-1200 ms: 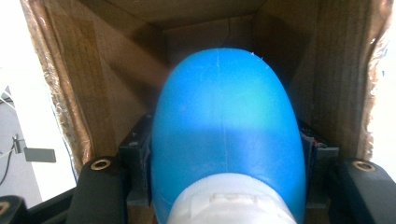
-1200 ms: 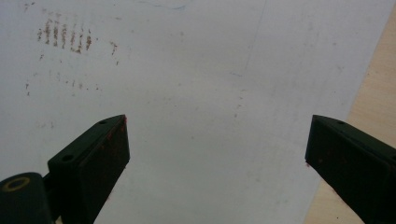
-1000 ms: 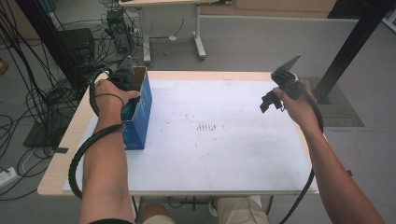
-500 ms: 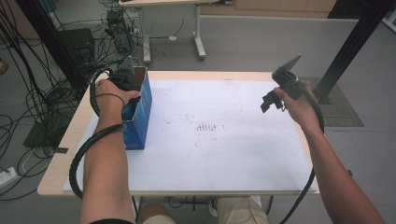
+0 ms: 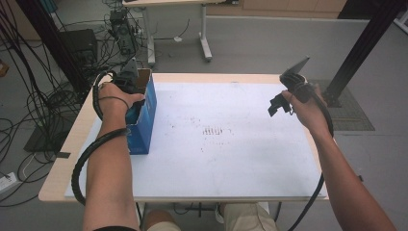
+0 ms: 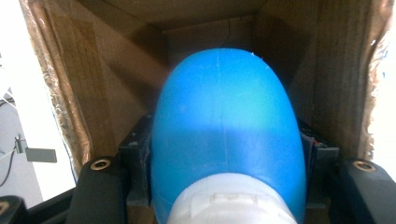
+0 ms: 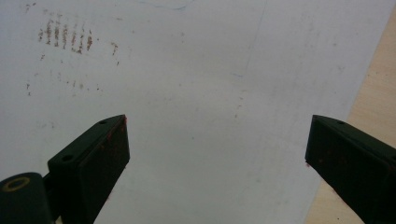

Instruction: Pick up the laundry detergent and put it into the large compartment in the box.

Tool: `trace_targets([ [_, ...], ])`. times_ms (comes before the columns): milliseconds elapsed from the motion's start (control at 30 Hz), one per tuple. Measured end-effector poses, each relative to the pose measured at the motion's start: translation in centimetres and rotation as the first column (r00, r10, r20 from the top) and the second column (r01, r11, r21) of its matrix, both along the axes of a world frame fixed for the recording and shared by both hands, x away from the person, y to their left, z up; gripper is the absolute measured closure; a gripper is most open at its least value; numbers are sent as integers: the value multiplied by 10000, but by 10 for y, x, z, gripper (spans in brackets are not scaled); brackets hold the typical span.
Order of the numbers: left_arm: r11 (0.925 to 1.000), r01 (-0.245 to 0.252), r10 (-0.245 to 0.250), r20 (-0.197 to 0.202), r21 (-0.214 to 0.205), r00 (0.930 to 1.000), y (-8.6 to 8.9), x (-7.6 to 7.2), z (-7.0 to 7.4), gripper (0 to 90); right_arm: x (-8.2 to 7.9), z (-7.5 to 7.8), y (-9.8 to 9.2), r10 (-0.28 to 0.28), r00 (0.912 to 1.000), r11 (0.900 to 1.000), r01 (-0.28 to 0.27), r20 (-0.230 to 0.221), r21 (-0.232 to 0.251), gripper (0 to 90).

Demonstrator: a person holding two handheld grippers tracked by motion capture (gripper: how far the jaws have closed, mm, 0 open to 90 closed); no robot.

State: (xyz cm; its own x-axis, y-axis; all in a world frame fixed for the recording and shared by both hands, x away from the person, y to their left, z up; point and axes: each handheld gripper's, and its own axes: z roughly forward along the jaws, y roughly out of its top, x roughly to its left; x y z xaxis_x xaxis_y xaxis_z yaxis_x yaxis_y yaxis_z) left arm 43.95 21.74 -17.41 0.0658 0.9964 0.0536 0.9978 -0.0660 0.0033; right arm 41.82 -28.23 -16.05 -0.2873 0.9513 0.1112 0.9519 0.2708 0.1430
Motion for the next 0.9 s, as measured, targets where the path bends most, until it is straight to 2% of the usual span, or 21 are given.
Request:
trace_targets([
  [900, 10000, -41, 42, 34, -56, 10000, 2, -1, 0, 372, 0, 0, 3, 51, 10000, 10000, -51, 51, 3, 63],
])
